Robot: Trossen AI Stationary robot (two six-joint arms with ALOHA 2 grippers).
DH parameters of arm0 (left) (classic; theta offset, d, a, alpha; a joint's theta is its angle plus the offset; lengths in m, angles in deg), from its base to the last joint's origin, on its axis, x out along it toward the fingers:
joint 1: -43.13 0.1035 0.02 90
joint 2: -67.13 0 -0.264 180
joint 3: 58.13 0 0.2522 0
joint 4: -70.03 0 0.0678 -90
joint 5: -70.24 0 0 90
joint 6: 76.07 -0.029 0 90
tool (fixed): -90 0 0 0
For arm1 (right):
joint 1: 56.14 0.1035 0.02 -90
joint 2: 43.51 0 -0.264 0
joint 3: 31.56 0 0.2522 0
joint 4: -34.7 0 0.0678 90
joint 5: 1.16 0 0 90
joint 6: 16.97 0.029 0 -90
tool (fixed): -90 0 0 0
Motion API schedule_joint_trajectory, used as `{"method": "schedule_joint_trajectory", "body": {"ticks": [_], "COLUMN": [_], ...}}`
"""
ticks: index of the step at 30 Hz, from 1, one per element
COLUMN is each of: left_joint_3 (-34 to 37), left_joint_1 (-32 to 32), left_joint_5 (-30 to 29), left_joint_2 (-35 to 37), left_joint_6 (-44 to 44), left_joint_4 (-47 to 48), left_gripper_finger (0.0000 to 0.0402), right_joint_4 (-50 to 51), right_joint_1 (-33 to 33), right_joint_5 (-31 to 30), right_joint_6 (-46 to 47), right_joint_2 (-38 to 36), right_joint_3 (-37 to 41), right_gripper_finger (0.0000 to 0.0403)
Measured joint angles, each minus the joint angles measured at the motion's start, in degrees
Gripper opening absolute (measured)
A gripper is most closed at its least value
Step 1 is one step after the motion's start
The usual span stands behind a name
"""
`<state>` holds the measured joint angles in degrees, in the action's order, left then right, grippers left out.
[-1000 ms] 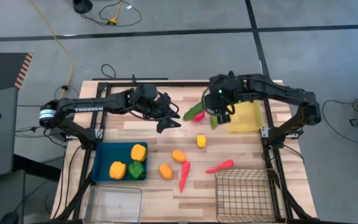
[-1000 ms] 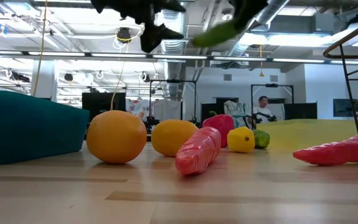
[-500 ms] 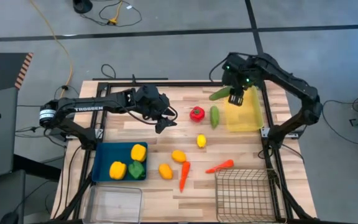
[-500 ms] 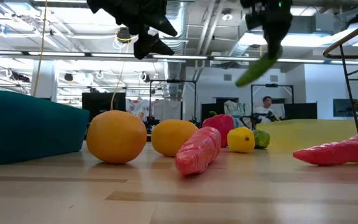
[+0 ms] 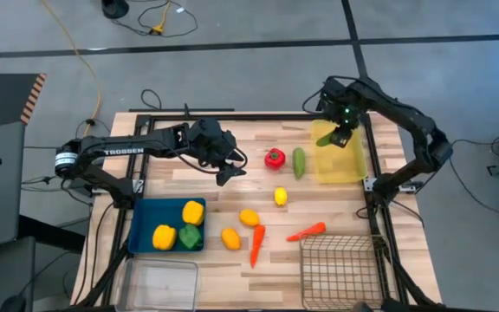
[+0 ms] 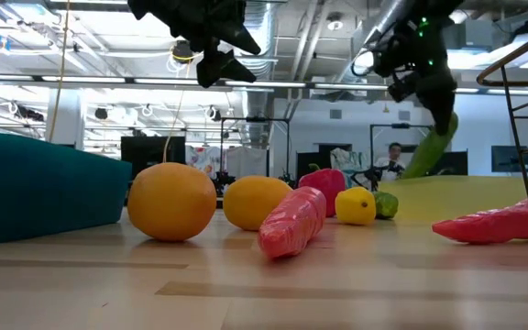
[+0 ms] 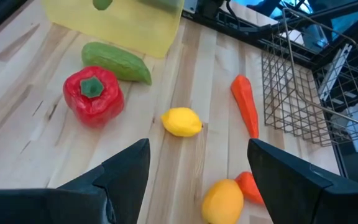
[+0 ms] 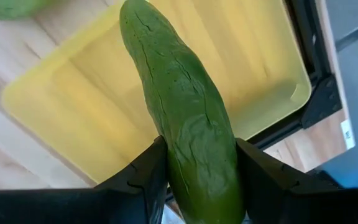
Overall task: Sort produce into baskets
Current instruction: Put the left green cucumber into the yellow bin
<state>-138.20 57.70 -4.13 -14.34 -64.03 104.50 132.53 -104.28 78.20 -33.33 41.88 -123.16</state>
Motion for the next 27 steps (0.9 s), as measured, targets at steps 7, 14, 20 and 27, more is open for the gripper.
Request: {"method": "schedule_joint_trajectory", "body": {"ticks": [7, 14, 20, 27], "left_joint_3": [0.0, 0.0, 0.0, 0.01], "left_joint_1": [-0.02, 0.0, -0.02, -0.21], "left_joint_5": [-1.43, -1.79, -2.88, -2.99], "left_joint_2": [-0.15, -0.15, -0.15, -0.17], "left_joint_6": [0.22, 0.0, -0.07, -0.1], "left_joint_4": [-0.02, -0.18, -0.17, -0.2], "left_gripper_finger": [0.0256, 0.0256, 0.0256, 0.0256], "right_joint_4": [-3.05, -5.14, -6.28, -6.51], "right_joint_1": [-3.33, -3.89, -3.89, -3.89], "right_joint_5": [0.04, 0.07, 0.09, 0.11], "right_joint_6": [-0.09, -0.14, 0.02, -0.15], "right_joint_2": [0.11, 0.11, 0.11, 0.11], "right_joint_3": [2.36, 3.36, 3.39, 3.39], "right_gripper_finger": [0.0191, 0.0191, 0.0192, 0.0216]}}
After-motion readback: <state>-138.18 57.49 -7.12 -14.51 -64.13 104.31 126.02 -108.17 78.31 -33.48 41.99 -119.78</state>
